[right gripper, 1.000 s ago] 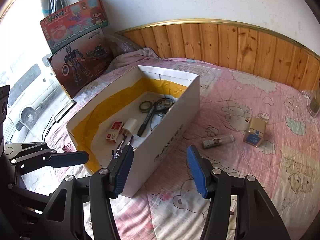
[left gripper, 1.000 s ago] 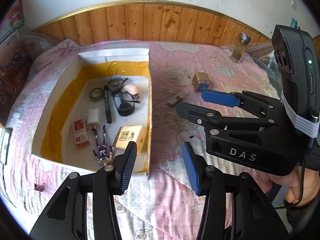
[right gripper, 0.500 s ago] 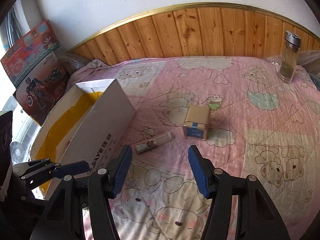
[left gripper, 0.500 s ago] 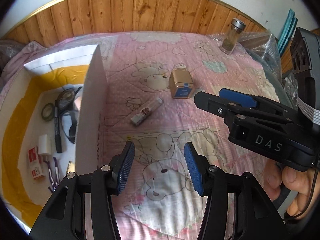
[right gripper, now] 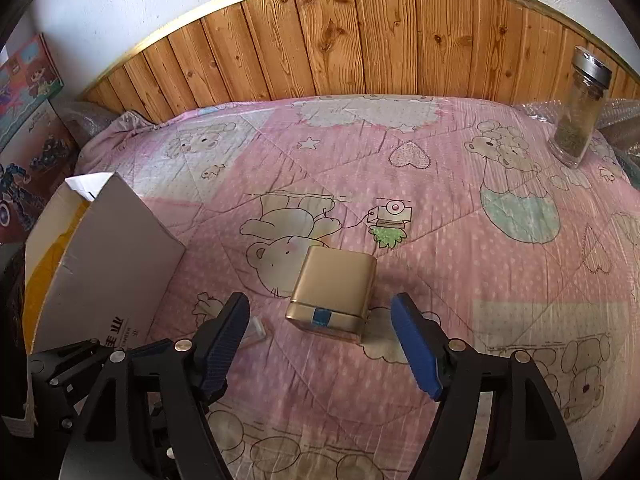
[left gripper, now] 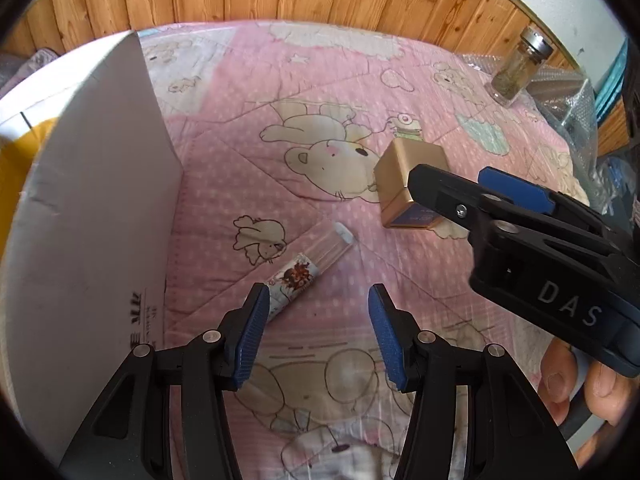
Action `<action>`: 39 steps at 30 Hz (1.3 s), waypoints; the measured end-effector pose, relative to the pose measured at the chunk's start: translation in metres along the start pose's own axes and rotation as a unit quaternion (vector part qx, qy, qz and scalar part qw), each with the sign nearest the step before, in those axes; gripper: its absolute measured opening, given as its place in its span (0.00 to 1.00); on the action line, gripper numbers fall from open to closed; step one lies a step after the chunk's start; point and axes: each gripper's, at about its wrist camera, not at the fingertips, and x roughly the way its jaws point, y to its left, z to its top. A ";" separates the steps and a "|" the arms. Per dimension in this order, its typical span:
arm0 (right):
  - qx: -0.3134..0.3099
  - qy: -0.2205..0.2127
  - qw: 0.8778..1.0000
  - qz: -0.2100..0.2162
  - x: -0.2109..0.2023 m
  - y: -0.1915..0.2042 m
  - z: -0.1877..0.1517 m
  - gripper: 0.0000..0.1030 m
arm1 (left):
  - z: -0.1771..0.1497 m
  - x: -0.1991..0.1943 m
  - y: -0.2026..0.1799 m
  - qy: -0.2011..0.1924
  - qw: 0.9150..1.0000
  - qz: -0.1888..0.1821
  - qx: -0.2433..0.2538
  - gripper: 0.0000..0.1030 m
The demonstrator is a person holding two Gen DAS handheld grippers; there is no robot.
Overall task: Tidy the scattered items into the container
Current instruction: 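Move both tools over the bedspread toward the lip balm and gold tin, then grasp the lip balm tube with the left gripper while the right grasps the gold tin, then lift the lip balm and gold tin and carry them over the white box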
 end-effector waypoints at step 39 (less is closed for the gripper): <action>0.033 0.018 0.999 0.022 -0.001 -0.022 -0.031 0.49 | -0.003 -0.024 -0.006 -0.025 0.999 0.009 -0.020 0.19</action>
